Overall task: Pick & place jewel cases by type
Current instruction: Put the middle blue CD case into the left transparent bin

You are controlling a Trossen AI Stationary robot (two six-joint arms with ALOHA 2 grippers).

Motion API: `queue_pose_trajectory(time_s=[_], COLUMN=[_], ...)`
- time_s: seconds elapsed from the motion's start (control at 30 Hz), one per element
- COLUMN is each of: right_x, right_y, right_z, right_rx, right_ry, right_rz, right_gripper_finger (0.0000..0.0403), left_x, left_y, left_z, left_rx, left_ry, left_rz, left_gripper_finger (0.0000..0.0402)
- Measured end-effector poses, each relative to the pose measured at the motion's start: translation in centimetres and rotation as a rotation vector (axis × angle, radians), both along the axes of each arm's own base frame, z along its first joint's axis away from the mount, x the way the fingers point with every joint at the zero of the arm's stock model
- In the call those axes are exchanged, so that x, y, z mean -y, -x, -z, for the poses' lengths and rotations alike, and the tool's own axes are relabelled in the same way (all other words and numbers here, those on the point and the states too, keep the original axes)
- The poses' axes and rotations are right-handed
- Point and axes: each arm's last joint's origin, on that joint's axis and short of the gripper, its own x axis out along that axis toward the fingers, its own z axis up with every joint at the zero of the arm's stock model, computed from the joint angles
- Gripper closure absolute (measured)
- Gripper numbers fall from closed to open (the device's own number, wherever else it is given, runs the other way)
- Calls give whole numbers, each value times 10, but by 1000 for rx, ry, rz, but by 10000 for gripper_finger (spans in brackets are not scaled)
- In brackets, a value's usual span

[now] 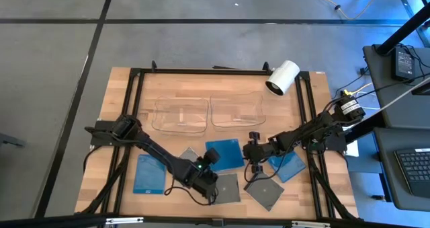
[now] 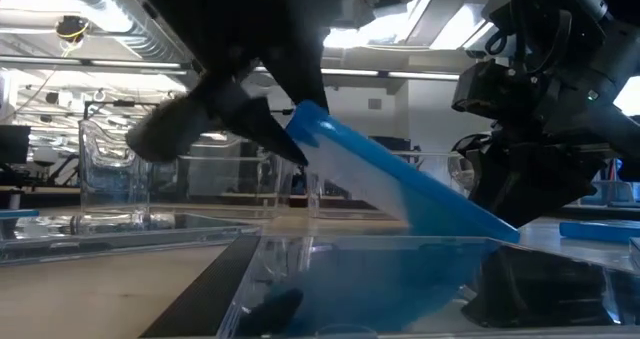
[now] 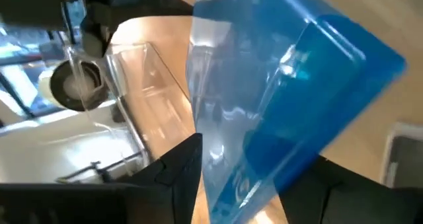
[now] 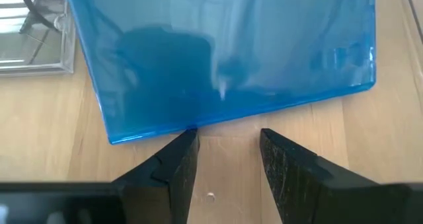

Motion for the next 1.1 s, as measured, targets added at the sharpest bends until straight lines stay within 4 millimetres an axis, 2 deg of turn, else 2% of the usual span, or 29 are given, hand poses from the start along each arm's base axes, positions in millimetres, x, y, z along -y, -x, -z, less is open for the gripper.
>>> queue_pose_trajectory(time_s=[0.17,0.5,0.63,0.8,0.9,1.1], right_x=[0,0,-1,0,0,0], right_y=[0,-1,-1,-1,-1,-1], right_z=[0,-1,-1,-1,-1,-1], right_rx=[11,17,18,18,19,25], right_ry=[3,5,5,5,2,3], right_rz=[-10,-18,-18,-18,-14,-9], right_gripper_finger=[233,233,233,233,233,233], left_x=[-1,3,4,2,-3,-6], left_y=[1,2,3,5,12,26], left_z=[-8,-8,-9,-11,-21,-60], left_rx=[61,42,55,77,87,202], left_ry=[71,28,20,-84,-99,-1], left_rz=[-43,-11,-17,-40,-72,-122], left_gripper_finger=[244,342,345,340,348,351])
